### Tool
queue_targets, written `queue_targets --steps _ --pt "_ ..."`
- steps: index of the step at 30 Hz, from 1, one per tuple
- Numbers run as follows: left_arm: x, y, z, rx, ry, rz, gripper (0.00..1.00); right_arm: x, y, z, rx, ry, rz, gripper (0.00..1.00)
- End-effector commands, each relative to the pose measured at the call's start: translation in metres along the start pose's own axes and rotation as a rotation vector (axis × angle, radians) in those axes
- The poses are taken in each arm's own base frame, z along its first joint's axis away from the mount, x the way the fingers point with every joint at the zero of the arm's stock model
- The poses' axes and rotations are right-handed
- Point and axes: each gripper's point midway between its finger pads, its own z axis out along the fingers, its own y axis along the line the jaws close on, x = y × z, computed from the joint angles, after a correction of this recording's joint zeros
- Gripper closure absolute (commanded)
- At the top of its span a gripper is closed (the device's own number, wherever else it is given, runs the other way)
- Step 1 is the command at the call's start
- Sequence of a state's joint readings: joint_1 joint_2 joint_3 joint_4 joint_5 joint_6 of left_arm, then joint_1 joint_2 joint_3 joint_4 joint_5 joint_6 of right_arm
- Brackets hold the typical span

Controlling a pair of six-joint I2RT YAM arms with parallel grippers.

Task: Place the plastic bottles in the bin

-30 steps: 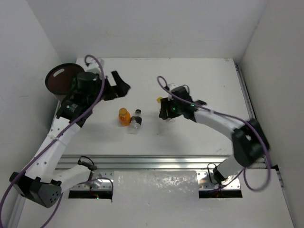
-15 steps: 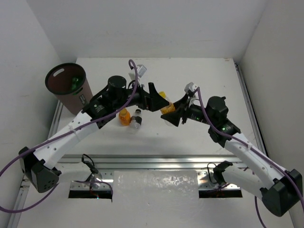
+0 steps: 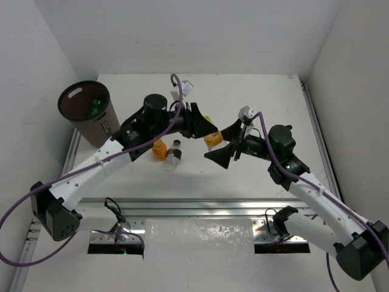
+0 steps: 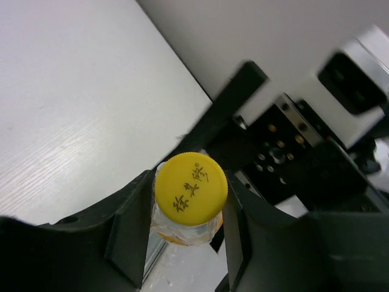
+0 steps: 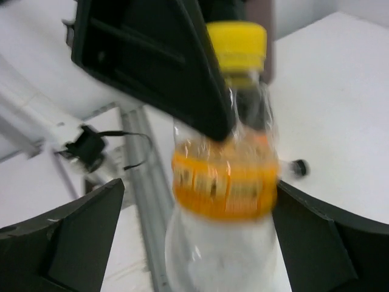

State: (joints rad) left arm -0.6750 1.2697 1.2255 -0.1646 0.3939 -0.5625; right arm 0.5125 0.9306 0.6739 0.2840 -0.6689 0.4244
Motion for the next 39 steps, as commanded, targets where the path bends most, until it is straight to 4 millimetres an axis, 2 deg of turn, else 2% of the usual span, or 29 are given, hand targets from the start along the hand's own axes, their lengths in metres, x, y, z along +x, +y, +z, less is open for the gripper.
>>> queue_targets --steps 1,2,3,4,5,6,9,11,12,13,15,16,18,19,20,21,22,25,26,28,29,30,31,32,33,35,36,37,39 --pt "-0.077 0.045 -0.056 -0.309 -0.253 -0.038 1.00 -0.024 -0.029 -0.010 0.225 -0.052 -0.046 0.01" --pt "-0.105 0.056 -0.082 -0.413 -0.354 -0.038 1.00 -0.022 -0.042 -0.016 0.306 -0.041 -0.033 0.01" --pt "-0.138 0.103 -0.133 -0.691 -0.528 -0.046 1.00 -0.018 -0.054 -0.022 0.387 -0.025 -0.016 0.01" --pt "-0.142 0.117 -0.167 -0.837 -0.572 -0.051 1.00 -0.008 -0.064 -0.031 0.466 0.015 0.019 0.01" --pt "-0.165 0.126 -0.211 -0.975 -0.688 -0.051 1.00 -0.004 -0.078 -0.040 0.567 0.028 0.032 0.01" --pt "-0.166 0.143 -0.255 -1.198 -0.747 -0.039 1.00 0.006 -0.083 -0.046 0.604 0.068 0.052 0.01" --pt "-0.180 0.158 -0.327 -1.529 -0.856 -0.023 1.00 0.019 -0.088 -0.050 0.637 0.112 0.069 0.01" --pt "-0.188 0.179 -0.351 -1.578 -0.876 -0.047 0.98 0.029 -0.086 -0.049 0.615 0.131 0.081 0.01" --pt "-0.195 0.190 -0.353 -1.572 -0.884 -0.056 0.96 0.029 -0.085 -0.047 0.606 0.132 0.081 0.01" --pt "-0.197 0.205 -0.374 -1.614 -0.910 -0.081 0.94 0.034 -0.085 -0.046 0.599 0.144 0.088 0.01" --pt "-0.205 0.238 -0.367 -1.598 -0.862 -0.105 0.87 0.037 -0.084 -0.044 0.581 0.153 0.093 0.01" --pt "-0.206 0.251 -0.375 -1.616 -0.851 -0.126 0.86 0.039 -0.083 -0.043 0.577 0.159 0.094 0.01" --pt "-0.199 0.286 -0.367 -1.648 -0.769 -0.183 0.82 0.041 -0.083 -0.043 0.573 0.165 0.091 0.01" --pt "-0.202 0.291 -0.366 -1.638 -0.765 -0.187 0.70 0.044 -0.084 -0.044 0.574 0.173 0.086 0.01" --pt "-0.203 0.296 -0.362 -1.615 -0.762 -0.196 0.37 0.047 -0.085 -0.044 0.573 0.180 0.085 0.01" --pt "-0.203 0.299 -0.358 -1.600 -0.754 -0.200 0.23 0.049 -0.086 -0.044 0.573 0.189 0.086 0.01" --pt "-0.206 0.298 -0.354 -1.573 -0.750 -0.198 0.01 0.051 -0.085 -0.043 0.565 0.200 0.082 0.01" --pt "-0.211 0.283 -0.347 -1.520 -0.750 -0.186 0.00 0.058 -0.093 -0.037 0.591 0.237 0.146 0.01" --pt "-0.211 0.275 -0.350 -1.521 -0.749 -0.176 0.00 0.072 -0.097 -0.030 0.591 0.279 0.193 0.01" --pt "-0.208 0.264 -0.341 -1.489 -0.720 -0.147 0.00 0.074 -0.099 -0.016 0.618 0.287 0.254 0.01" --pt "-0.205 0.251 -0.340 -1.474 -0.723 -0.132 0.00 0.084 -0.092 0.004 0.615 0.318 0.268 0.01" --pt "-0.203 0.242 -0.328 -1.445 -0.706 -0.113 0.00 0.086 -0.101 0.008 0.697 0.310 0.256 0.01" --pt "-0.201 0.224 -0.326 -1.425 -0.707 -0.082 0.00 0.091 -0.093 0.022 0.689 0.319 0.267 0.01" --pt "-0.195 0.220 -0.320 -1.416 -0.690 -0.074 0.00 0.101 -0.096 0.039 0.707 0.326 0.343 0.01" --pt "-0.192 0.199 -0.308 -1.370 -0.686 -0.036 0.00 0.106 -0.095 0.050 0.714 0.320 0.374 0.01" --pt "-0.177 0.188 -0.296 -1.343 -0.655 -0.019 0.00 0.107 -0.095 0.073 0.727 0.302 0.423 0.01" --pt "-0.172 0.181 -0.291 -1.326 -0.645 -0.007 0.00 0.127 -0.100 0.083 0.749 0.345 0.434 0.01" --pt "-0.168 0.171 -0.296 -1.312 -0.658 0.005 0.00 0.133 -0.096 0.092 0.752 0.355 0.429 0.01" --pt "-0.151 0.179 -0.295 -1.326 -0.620 0.006 0.00 0.132 -0.098 0.110 0.768 0.347 0.437 0.01"
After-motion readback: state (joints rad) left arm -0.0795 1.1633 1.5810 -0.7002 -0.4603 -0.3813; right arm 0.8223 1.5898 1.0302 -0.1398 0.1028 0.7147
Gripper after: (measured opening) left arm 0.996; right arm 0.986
